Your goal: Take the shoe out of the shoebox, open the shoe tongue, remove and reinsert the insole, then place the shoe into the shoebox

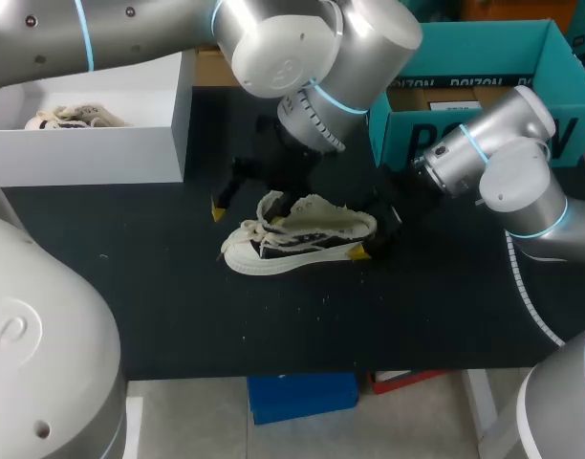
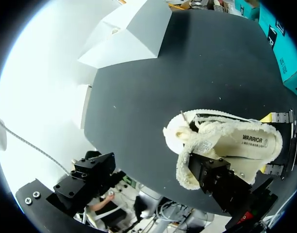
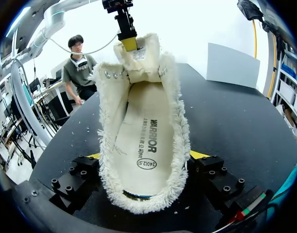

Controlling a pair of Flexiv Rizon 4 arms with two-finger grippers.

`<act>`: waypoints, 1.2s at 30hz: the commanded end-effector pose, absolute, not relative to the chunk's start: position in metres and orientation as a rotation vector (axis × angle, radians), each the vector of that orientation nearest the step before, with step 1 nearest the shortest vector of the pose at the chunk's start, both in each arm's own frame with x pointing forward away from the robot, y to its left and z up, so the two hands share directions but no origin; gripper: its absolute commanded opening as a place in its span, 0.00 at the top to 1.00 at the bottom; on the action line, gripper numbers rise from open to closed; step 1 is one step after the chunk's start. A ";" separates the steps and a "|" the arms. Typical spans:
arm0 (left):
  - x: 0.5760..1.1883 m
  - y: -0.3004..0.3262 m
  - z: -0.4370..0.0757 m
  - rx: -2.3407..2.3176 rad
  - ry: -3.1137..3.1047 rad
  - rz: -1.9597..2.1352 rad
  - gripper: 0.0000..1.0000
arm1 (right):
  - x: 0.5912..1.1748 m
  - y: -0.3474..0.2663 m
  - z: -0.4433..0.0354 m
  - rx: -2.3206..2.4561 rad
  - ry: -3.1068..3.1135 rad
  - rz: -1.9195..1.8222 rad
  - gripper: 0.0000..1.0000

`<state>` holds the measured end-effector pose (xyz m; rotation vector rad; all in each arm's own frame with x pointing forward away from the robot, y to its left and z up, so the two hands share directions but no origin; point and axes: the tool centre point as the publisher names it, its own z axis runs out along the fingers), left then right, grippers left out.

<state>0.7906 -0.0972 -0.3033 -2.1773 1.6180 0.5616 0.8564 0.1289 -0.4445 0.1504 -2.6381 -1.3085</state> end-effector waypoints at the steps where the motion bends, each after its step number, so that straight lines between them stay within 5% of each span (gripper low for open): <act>1: 0.785 -0.089 -0.310 -2.202 1.611 0.558 0.00 | 0.857 0.131 -0.450 0.149 -2.637 -1.307 1.00; 36: 0.785 -0.073 -0.354 -2.259 1.788 0.573 0.00 | 0.857 0.131 -0.450 0.149 -2.637 -1.307 1.00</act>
